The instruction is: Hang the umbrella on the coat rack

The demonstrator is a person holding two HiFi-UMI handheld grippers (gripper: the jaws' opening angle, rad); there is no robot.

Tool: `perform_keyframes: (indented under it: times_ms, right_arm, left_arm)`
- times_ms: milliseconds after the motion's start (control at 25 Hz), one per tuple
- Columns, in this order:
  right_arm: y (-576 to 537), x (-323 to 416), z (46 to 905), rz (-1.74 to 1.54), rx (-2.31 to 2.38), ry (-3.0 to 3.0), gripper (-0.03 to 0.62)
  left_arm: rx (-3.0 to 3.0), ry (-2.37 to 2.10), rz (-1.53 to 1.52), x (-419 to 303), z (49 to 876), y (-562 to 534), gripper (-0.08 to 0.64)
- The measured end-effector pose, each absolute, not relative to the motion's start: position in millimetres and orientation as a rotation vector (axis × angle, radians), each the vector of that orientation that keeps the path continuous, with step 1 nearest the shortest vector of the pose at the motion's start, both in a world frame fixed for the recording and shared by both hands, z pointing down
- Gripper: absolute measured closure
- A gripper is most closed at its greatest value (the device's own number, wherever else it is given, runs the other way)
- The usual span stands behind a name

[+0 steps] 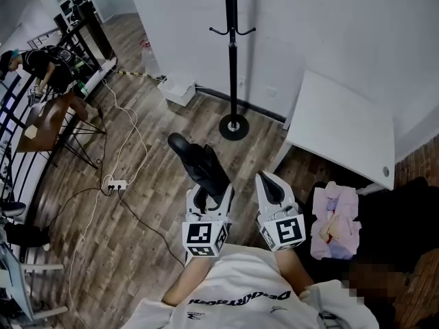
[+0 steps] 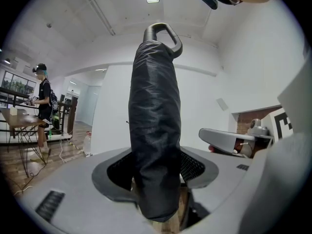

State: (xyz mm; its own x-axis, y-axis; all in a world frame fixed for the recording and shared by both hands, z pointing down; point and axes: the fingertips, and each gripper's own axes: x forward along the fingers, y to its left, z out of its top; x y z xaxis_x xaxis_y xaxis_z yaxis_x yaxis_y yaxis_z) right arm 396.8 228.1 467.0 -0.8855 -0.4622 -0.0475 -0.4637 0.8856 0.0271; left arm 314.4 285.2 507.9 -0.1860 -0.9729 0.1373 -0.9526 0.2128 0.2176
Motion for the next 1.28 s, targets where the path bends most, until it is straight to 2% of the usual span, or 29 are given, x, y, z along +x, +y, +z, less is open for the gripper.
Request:
perform_keyframes:
  times_ms: [800, 1280]
  right_arm:
    - [13.1, 77.0, 435.1, -0.029, -1.182, 2.843, 0.595]
    - [-50.3, -8.8, 420.9, 0.016, -1.374, 2.779, 0.595]
  left_arm:
    - [2.084, -1.998, -0.012, -26.5, 480.2, 59.2, 0.31]
    - [2.255, -1.821, 0.029, -107.6, 471.6, -21.9, 0.31]
